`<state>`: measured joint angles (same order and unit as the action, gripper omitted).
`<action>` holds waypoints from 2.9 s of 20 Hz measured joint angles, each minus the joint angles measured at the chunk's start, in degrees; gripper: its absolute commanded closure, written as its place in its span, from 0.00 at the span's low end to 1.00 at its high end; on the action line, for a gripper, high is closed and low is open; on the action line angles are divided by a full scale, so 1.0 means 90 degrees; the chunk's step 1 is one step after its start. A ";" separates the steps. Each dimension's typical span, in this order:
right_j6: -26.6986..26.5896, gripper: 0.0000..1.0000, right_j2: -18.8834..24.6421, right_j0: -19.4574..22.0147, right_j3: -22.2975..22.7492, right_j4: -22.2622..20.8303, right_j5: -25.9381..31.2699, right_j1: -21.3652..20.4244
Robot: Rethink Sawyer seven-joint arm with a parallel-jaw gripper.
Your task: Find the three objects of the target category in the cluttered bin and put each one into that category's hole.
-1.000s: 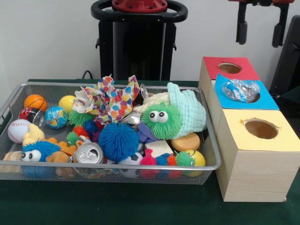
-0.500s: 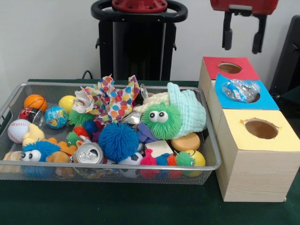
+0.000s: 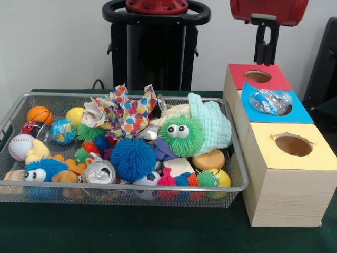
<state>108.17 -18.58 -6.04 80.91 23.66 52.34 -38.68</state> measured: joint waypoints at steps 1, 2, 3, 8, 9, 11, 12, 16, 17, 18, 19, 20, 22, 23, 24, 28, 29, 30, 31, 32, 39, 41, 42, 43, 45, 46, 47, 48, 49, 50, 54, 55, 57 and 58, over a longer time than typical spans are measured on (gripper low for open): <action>0.0000 1.00 0.0000 -0.0008 -0.0001 -0.0004 -0.0026 0.0003; 0.0000 1.00 0.0001 -0.0010 0.0000 -0.0005 -0.0036 0.0004; 0.0000 1.00 0.0000 -0.0011 0.0000 -0.0005 -0.0042 0.0006; 0.0001 1.00 -0.0002 -0.0060 0.0005 -0.0004 -0.0096 0.0020; 0.0001 1.00 -0.0004 -0.0074 0.0006 -0.0004 -0.0106 0.0022; 0.0003 1.00 -0.0003 -0.0109 0.0007 -0.0004 -0.0124 0.0024; 0.0005 1.00 -0.0004 -0.0135 0.0010 -0.0004 -0.0138 0.0027; 0.0007 1.00 -0.0003 -0.0213 0.0045 -0.0004 -0.0241 0.0039; 0.0007 1.00 -0.0003 -0.0223 0.0067 -0.0003 -0.0295 0.0043; 0.0007 1.00 -0.0003 -0.0225 0.0085 -0.0003 -0.0339 0.0046; 0.0007 1.00 -0.0003 -0.0223 0.0111 -0.0001 -0.0417 0.0052; 0.0007 1.00 -0.0004 -0.0222 0.0140 -0.0001 -0.0547 0.0069; 0.0007 1.00 -0.0003 -0.0223 0.0154 -0.0001 -0.0651 0.0094; 0.0007 1.00 -0.0004 -0.0223 0.0162 0.0000 -0.0711 0.0110; 0.0007 1.00 -0.0003 -0.0223 0.0173 -0.0001 -0.0785 0.0141; 0.0007 1.00 -0.0003 -0.0219 0.0208 0.0001 -0.1024 0.0259; 0.0007 1.00 -0.0001 -0.0217 0.0221 0.0005 -0.1100 0.0306; 0.0007 1.00 -0.0003 -0.0217 0.0227 0.0005 -0.1132 0.0326; 0.0007 1.00 -0.0001 -0.0215 0.0241 0.0011 -0.1181 0.0358; 0.0007 1.00 -0.0002 -0.0215 0.0252 0.0011 -0.1216 0.0382; 0.0007 1.00 0.0018 -0.0215 0.0308 0.0062 -0.1318 0.0551; 0.0007 1.00 0.0025 -0.0215 0.0329 0.0100 -0.1318 0.0561; 0.0007 1.00 0.0025 -0.0215 0.0334 0.0109 -0.1318 0.0559; 0.0007 1.00 0.0026 -0.0215 0.0338 0.0118 -0.1318 0.0557; 0.0007 1.00 0.0025 -0.0215 0.0353 0.0139 -0.1318 0.0540; 0.0007 1.00 0.0026 -0.0215 0.0369 0.0149 -0.1318 0.0512; 0.0007 1.00 0.0027 -0.0215 0.0377 0.0153 -0.1318 0.0493; 0.0007 1.00 0.0028 -0.0215 0.0384 0.0157 -0.1318 0.0473; 0.0007 1.00 0.0028 -0.0215 0.0394 0.0158 -0.1318 0.0443; 0.0007 1.00 0.0028 -0.0215 0.0405 0.0159 -0.1318 0.0414; 0.0007 1.00 0.0033 -0.0215 0.0438 0.0163 -0.1319 0.0378; 0.0007 1.00 0.0036 -0.0215 0.0454 0.0168 -0.1318 0.0371; 0.0007 1.00 0.0051 -0.0215 0.0538 0.0191 -0.1319 0.0354; 0.0007 1.00 0.0060 -0.0215 0.0577 0.0208 -0.1319 0.0352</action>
<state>108.23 -18.04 -7.97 86.10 25.54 40.47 -35.52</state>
